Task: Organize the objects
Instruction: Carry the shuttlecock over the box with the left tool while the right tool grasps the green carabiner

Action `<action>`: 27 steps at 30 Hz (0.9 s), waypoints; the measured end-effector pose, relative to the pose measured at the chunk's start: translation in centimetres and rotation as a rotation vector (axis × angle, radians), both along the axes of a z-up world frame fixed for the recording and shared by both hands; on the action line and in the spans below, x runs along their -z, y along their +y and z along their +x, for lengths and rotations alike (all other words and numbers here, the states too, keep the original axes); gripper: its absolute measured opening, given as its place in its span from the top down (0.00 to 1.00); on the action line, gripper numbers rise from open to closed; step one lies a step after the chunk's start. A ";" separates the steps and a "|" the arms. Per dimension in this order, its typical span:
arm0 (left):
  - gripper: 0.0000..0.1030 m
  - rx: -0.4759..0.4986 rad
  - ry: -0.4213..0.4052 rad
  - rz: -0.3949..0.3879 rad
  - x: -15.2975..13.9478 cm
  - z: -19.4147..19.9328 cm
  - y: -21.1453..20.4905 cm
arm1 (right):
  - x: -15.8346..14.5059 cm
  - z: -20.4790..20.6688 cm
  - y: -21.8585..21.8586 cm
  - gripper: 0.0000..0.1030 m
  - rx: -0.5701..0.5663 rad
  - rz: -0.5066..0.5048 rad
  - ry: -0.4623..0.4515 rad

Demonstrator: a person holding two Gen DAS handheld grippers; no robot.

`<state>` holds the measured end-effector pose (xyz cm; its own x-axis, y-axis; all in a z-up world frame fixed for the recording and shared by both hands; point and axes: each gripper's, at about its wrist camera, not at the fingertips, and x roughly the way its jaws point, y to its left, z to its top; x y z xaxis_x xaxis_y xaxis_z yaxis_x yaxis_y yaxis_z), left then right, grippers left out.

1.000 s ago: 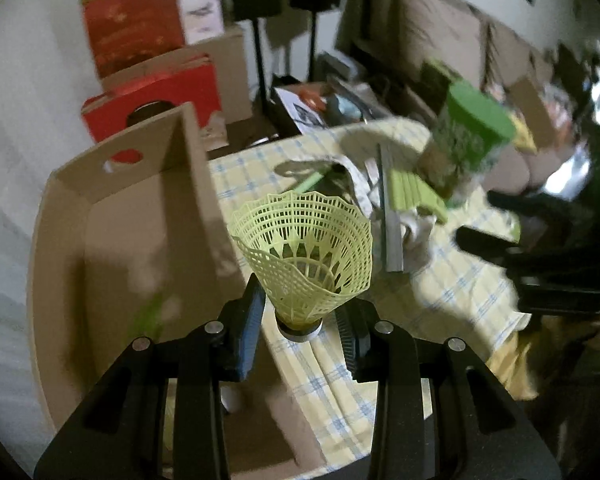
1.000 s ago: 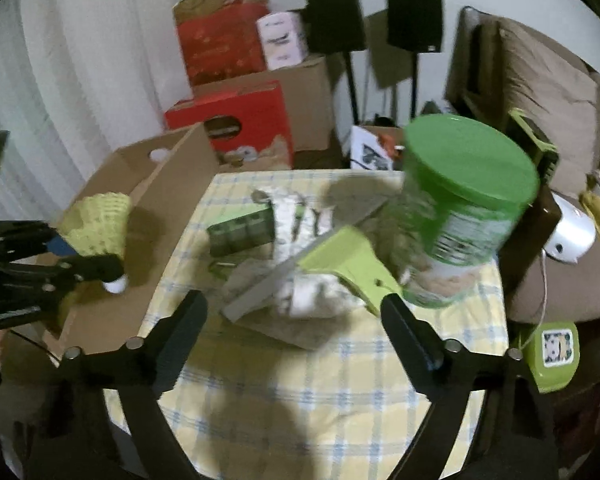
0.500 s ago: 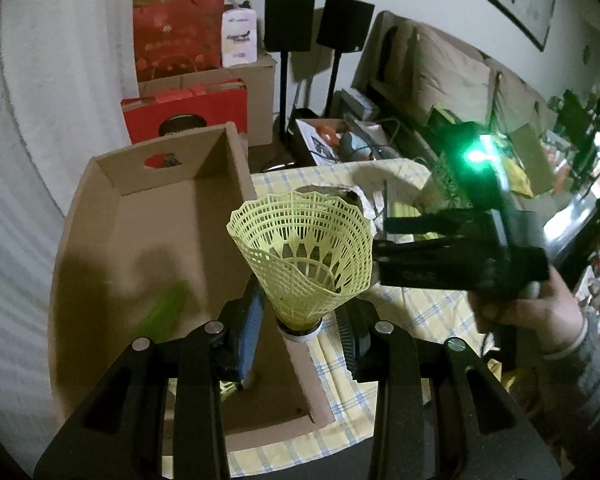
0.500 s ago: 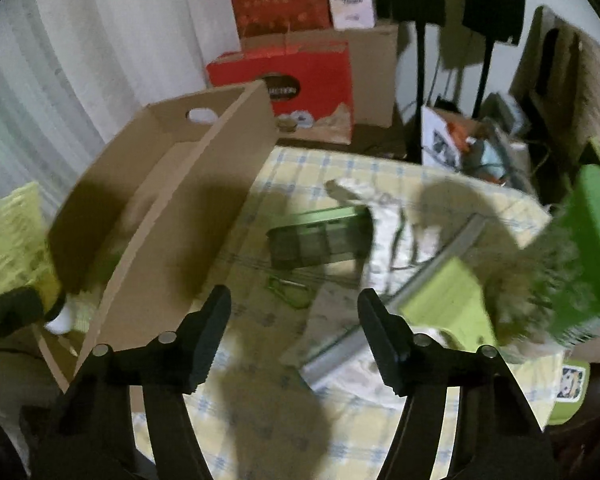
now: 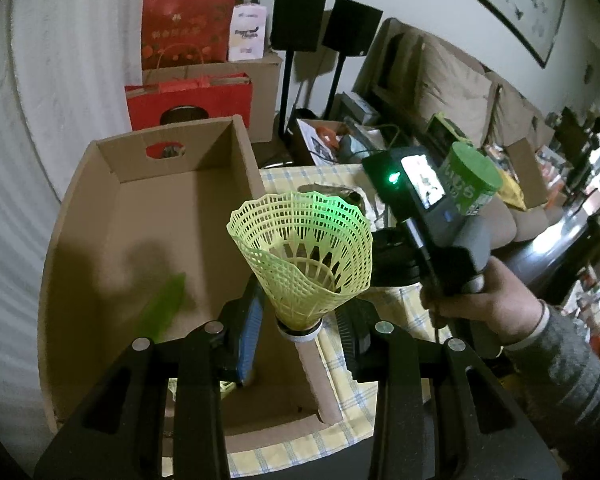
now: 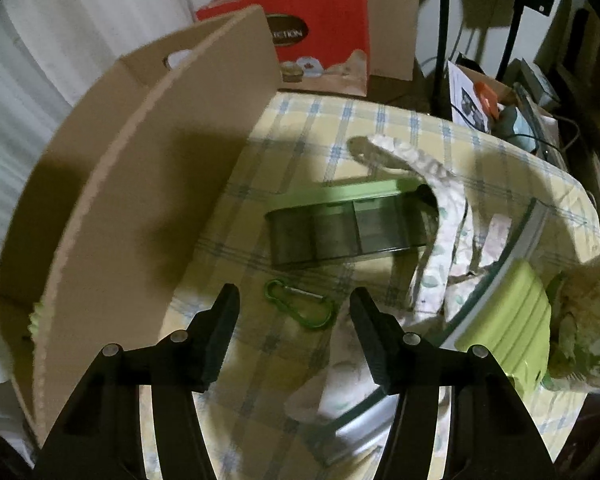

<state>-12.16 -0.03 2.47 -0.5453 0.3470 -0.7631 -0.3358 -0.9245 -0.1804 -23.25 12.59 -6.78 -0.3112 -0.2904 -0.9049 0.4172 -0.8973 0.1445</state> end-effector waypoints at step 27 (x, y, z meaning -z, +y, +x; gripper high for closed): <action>0.69 -0.006 -0.028 0.040 0.8 0.1 -0.3 | 0.9 1.1 -2.6 0.87 -0.123 0.050 -0.004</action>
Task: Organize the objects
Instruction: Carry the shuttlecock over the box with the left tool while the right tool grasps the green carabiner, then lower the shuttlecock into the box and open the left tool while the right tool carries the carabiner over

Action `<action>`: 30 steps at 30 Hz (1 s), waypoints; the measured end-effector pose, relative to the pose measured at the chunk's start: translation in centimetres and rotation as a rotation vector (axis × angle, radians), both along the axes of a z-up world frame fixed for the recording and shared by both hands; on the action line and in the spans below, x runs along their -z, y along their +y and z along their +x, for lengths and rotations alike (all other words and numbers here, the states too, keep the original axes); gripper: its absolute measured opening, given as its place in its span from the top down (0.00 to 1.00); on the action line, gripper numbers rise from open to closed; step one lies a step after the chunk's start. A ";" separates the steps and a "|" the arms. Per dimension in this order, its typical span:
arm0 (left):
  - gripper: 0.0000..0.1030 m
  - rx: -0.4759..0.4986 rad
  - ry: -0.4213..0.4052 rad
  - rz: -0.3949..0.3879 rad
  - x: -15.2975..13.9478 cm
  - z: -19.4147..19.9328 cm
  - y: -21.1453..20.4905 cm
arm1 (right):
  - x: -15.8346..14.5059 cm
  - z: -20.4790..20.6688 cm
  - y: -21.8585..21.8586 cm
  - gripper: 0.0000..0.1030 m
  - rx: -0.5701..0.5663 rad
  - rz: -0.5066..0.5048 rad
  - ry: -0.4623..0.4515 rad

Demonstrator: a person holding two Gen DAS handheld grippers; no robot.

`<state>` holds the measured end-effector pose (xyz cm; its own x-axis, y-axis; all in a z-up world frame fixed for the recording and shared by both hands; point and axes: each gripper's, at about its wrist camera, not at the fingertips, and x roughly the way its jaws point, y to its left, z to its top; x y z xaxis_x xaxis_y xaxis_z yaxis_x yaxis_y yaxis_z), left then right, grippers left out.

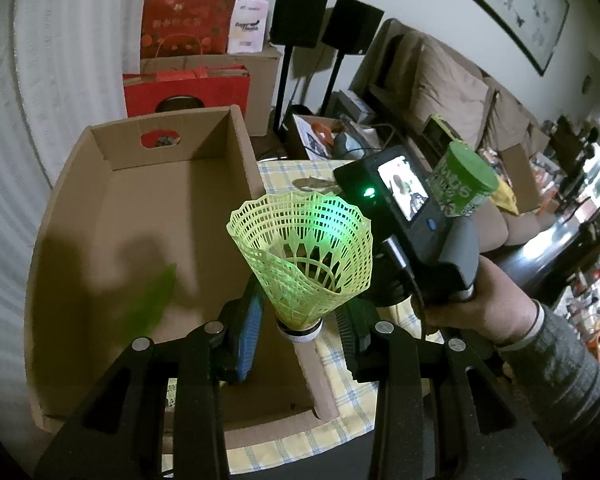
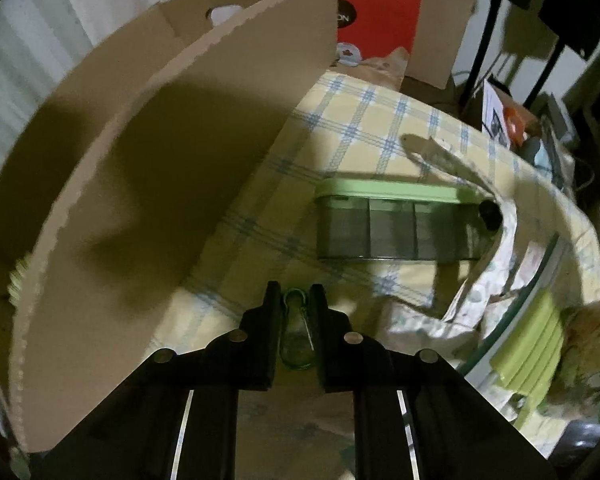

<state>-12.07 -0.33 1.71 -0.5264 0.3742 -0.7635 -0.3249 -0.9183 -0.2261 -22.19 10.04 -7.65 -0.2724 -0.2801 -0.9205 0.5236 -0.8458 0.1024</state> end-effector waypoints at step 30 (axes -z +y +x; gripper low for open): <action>0.69 -0.193 0.116 -0.054 -2.3 2.0 -3.4 | -12.9 8.3 0.3 0.88 0.117 -0.165 0.351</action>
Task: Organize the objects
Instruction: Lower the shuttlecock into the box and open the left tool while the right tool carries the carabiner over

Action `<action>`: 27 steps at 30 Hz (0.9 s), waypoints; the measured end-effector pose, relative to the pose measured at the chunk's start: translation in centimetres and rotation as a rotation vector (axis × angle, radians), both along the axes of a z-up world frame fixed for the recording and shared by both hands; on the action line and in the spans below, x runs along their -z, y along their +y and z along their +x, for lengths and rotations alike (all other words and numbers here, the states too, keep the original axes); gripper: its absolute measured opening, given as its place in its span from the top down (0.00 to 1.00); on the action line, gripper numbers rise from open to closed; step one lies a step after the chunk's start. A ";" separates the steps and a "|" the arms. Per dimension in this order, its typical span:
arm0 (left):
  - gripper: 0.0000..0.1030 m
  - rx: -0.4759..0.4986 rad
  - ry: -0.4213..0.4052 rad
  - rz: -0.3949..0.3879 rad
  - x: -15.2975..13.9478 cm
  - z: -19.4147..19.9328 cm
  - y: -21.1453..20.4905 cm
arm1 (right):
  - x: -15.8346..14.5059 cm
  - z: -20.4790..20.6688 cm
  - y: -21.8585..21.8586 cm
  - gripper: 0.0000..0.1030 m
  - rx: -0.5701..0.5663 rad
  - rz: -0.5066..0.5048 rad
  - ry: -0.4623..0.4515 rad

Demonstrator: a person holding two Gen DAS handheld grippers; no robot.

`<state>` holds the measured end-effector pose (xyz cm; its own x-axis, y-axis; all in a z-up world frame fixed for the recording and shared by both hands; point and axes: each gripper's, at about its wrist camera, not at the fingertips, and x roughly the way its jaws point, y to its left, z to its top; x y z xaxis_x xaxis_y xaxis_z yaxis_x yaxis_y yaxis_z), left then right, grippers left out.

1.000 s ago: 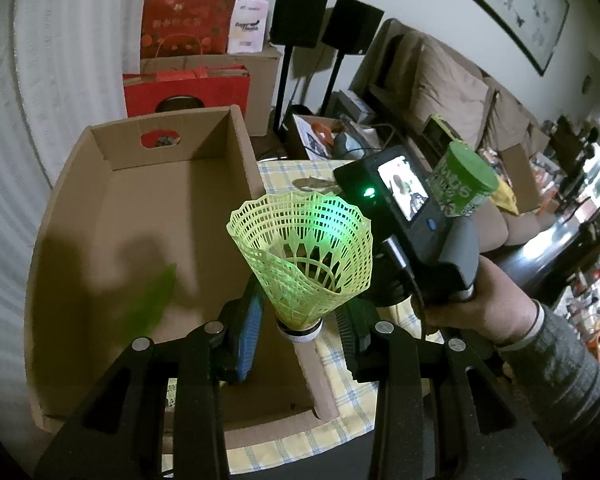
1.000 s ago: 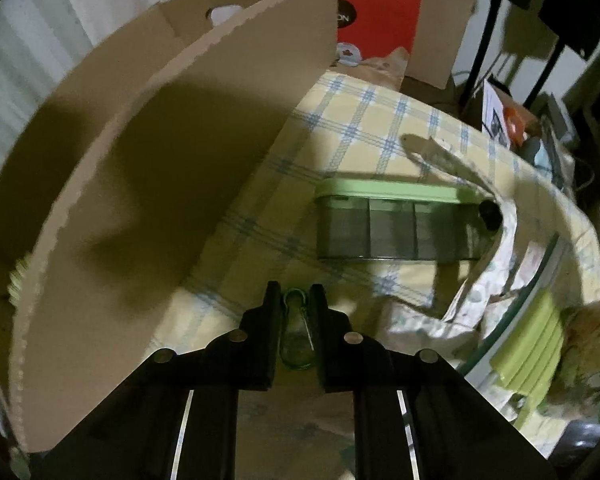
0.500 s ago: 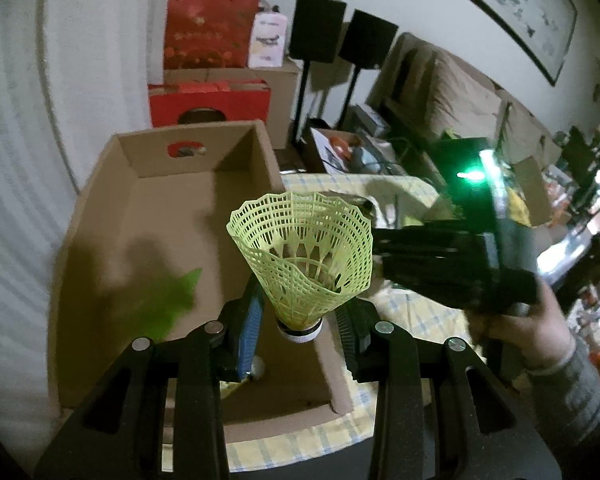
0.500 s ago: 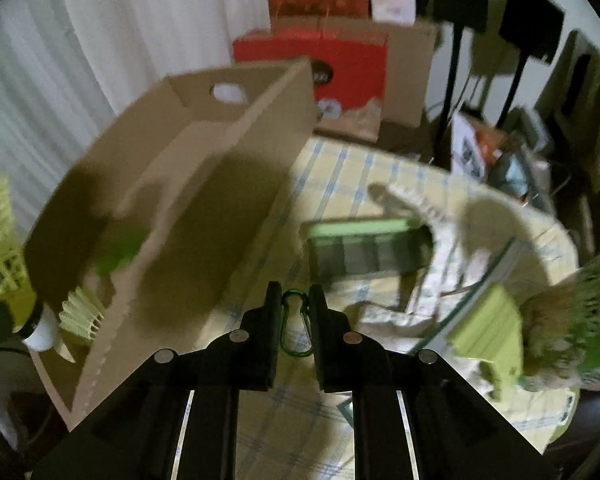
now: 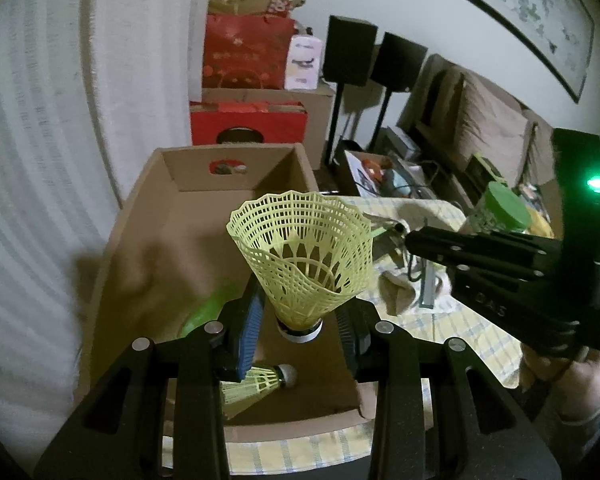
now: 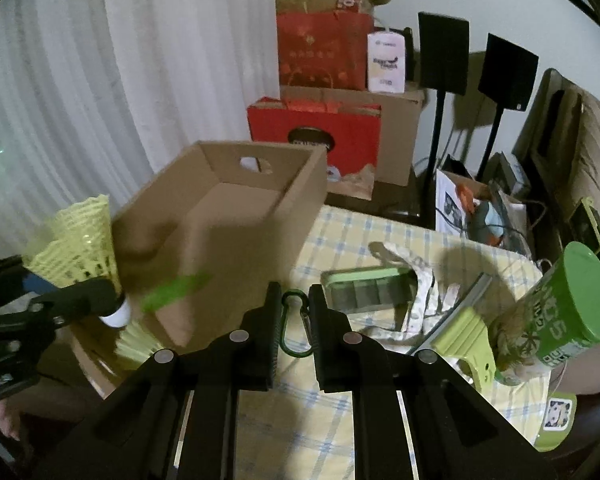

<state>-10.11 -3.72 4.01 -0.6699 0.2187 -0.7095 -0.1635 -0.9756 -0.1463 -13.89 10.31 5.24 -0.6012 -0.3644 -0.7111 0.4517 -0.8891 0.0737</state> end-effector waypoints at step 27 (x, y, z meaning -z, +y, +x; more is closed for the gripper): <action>0.68 -0.126 -0.001 -0.017 0.8 -0.1 -5.1 | -1.3 3.1 -5.3 0.88 -0.047 -0.062 0.010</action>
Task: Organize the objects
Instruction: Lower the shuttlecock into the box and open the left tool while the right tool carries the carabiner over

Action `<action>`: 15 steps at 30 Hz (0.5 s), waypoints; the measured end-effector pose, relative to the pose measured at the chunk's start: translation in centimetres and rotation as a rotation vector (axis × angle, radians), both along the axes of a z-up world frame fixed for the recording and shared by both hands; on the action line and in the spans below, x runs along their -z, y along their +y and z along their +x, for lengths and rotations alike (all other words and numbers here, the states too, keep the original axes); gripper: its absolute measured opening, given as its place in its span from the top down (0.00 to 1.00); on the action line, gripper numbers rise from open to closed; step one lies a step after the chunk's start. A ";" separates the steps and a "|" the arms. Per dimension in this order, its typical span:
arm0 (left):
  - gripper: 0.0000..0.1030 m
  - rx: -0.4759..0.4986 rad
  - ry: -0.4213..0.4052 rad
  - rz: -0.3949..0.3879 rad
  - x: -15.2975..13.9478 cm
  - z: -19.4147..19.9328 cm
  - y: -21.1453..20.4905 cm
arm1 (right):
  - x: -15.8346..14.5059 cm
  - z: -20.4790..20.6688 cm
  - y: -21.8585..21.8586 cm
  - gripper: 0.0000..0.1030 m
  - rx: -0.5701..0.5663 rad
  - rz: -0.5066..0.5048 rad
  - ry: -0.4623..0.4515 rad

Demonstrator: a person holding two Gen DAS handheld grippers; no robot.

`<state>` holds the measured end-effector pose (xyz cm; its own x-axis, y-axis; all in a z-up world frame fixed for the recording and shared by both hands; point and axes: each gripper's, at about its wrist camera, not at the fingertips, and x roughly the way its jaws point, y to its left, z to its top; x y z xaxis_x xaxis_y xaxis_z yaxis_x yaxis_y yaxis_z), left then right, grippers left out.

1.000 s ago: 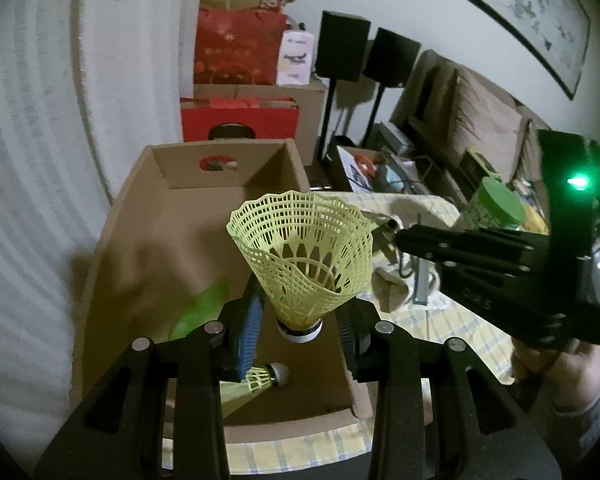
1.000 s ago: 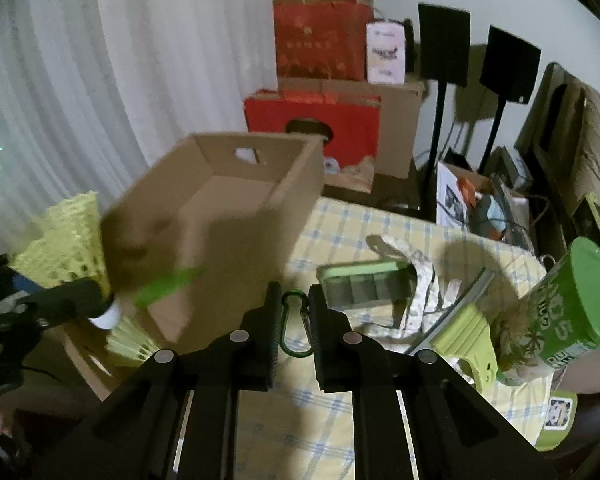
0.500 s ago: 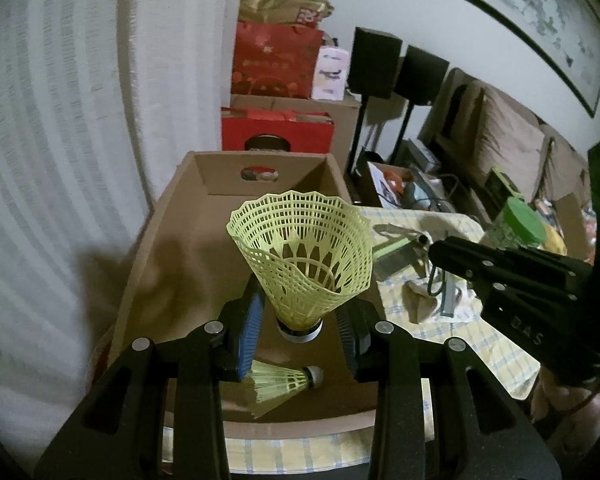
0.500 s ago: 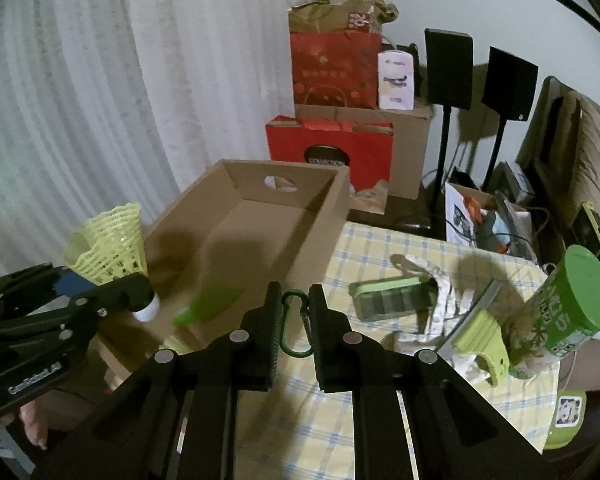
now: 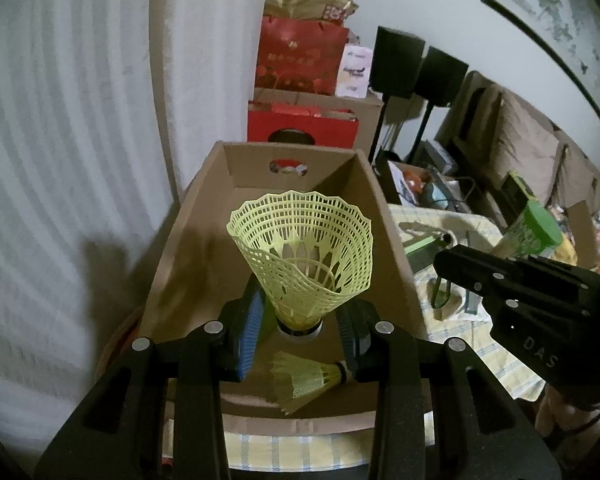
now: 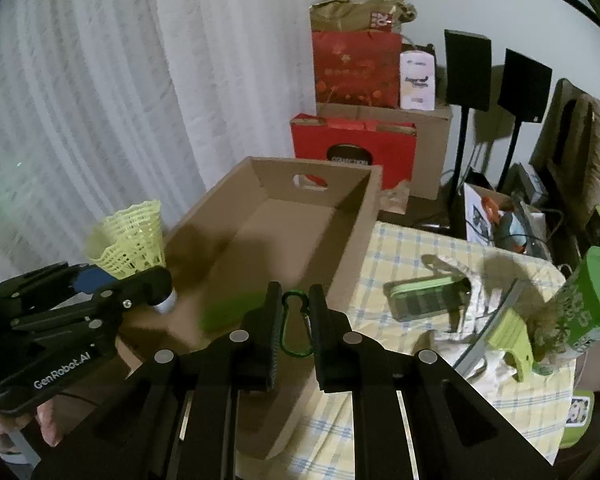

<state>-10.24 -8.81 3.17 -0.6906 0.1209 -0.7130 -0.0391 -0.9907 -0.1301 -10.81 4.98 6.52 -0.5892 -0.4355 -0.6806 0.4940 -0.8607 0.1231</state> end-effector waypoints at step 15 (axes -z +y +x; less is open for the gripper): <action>0.42 -0.035 -0.064 0.024 2.4 -0.6 -1.6 | 3.3 -1.7 -1.3 0.75 -0.011 0.004 -0.105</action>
<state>-10.88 -10.43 0.77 -0.6478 0.1148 -0.7531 0.0049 -0.9879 -0.1548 -12.48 3.68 3.27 -0.5096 -0.4386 -0.7402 0.4884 -0.8557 0.1709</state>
